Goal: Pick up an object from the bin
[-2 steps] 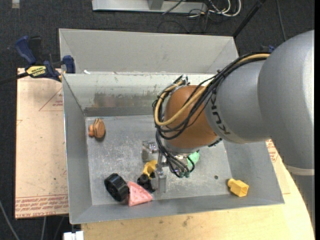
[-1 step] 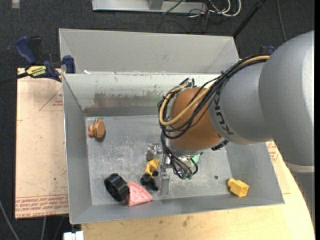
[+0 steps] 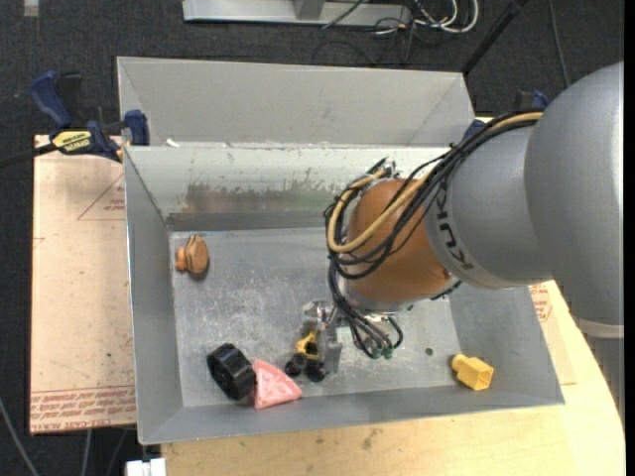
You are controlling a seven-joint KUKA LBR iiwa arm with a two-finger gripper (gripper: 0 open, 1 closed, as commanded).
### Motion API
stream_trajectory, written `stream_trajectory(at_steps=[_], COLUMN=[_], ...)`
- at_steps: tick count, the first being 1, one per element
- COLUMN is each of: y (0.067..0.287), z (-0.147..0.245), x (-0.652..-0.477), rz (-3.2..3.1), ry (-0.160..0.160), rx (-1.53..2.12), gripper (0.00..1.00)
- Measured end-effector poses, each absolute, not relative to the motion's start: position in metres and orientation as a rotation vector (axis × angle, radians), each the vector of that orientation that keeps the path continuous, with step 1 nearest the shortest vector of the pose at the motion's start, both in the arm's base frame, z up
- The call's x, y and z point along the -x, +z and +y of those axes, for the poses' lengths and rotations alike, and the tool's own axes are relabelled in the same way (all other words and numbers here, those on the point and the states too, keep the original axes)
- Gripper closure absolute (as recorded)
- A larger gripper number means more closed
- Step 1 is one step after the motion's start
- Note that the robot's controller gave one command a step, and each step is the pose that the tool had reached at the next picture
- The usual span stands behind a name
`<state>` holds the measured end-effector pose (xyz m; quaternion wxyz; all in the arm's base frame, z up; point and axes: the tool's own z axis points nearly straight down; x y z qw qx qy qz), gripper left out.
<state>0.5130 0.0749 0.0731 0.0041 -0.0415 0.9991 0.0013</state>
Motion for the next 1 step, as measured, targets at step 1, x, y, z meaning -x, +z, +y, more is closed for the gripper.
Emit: stream_trajectory(at_steps=[1], y=[0.0731], z=[0.0749], x=[-0.513], rz=[3.13], ry=[0.004], rx=[0.13], gripper=[1.0])
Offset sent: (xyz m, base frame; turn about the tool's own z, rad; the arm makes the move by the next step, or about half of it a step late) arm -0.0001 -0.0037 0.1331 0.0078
